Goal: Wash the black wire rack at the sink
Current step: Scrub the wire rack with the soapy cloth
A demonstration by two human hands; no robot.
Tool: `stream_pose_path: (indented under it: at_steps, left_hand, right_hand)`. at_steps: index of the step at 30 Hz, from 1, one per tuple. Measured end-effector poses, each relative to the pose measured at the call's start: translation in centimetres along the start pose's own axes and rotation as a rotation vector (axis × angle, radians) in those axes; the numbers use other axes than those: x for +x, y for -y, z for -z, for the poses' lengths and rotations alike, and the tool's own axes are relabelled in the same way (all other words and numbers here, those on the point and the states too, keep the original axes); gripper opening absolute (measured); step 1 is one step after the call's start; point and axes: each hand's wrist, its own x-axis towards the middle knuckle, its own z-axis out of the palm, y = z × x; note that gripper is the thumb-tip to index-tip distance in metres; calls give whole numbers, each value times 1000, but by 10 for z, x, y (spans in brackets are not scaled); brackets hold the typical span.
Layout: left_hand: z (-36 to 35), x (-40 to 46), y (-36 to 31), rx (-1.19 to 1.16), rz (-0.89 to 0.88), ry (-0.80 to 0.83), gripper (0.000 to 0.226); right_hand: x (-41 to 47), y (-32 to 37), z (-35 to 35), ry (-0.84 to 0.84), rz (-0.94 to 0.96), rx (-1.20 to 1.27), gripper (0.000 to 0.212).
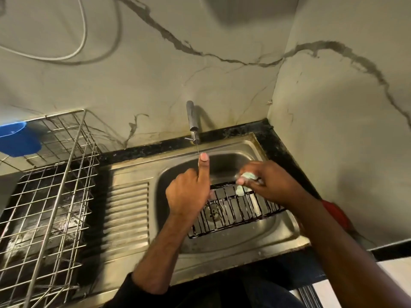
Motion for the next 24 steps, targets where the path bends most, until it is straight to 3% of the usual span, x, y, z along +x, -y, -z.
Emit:
stream_pose_path:
  at_steps: [4,8,10,14,17,19,22,24]
  left_hand:
    - [3,5,10,-30,2,3,91]
    - [-8,8,17,67,-42,55,103]
    - [-14,5,13,98,-106,130,104]
    - [-34,-9,-14,-196,-47,383,93]
    - [-44,-20,-31,-529,156,523,72]
    - [-50,-23,-30,-653,265,475,73]
    - [-58,-16,-28,-400,231,284,74]
    - [-62,-10,-28,-308,176,276,75]
  right_hand:
    - [-13,-27,21,-111,-93,96,55]
    - [-16,-16,13,-167,-211,369,43]
    - [-14,-6,10,-221,-226,379,36]
    - [-1,9,6,-155,-118,129,26]
    - [2,12,1,-150,-63,36,23]
    - [-1,13,1,-205,-90,72,26]
    - [-9,11,1,-338,-131,98,32]
    - [-18,6,6,-427,-223,203,29]
